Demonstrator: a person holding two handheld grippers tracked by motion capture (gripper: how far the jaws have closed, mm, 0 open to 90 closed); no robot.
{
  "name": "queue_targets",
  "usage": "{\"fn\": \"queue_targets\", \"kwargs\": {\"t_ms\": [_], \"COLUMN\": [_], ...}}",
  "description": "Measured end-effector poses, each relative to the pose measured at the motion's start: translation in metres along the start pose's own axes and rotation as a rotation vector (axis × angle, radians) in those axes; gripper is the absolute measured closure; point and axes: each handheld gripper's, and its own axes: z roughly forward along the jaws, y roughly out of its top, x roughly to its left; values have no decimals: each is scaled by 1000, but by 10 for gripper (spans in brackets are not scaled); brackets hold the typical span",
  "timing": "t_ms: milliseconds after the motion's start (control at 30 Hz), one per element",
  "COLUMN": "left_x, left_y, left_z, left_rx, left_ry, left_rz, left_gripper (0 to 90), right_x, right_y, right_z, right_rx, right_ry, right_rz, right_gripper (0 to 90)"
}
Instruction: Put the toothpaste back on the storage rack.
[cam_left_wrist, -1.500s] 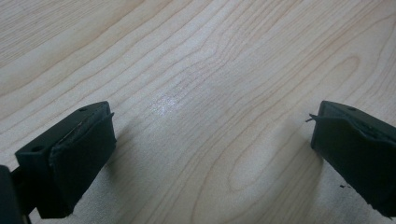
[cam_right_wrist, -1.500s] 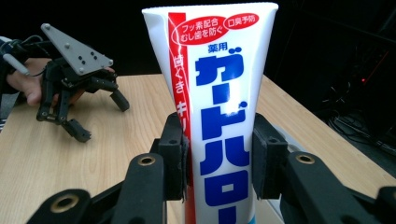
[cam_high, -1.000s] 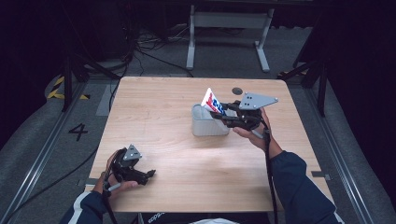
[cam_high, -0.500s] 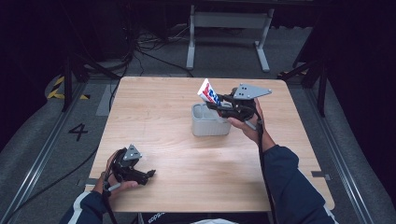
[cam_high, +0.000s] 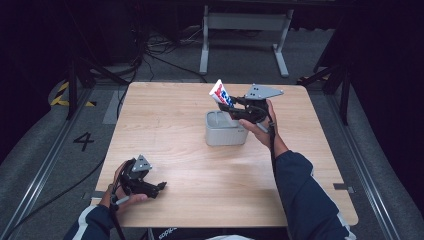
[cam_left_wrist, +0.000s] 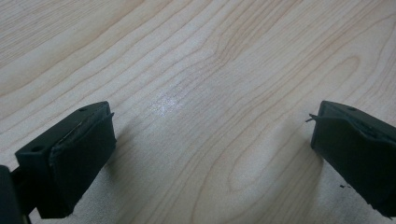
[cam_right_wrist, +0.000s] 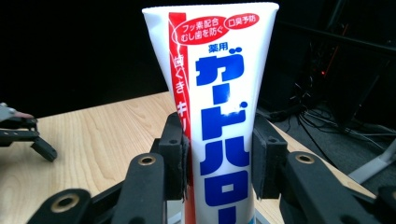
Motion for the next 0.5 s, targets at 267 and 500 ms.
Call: {"fn": "queue_targets", "kwargs": {"t_ms": [267, 500], "left_x": [0, 0], "left_y": [0, 0], "left_z": [0, 0], "left_rx": [-2, -1], "left_ry": [0, 1], "left_rz": [0, 0], "left_gripper": [1, 1], "right_x": [-5, -7], "right_y": [-6, -9], "right_z": [9, 15], "right_rx": [22, 40], "right_ry": [-11, -12], "right_rz": [4, 6], "right_gripper": [637, 636]}}
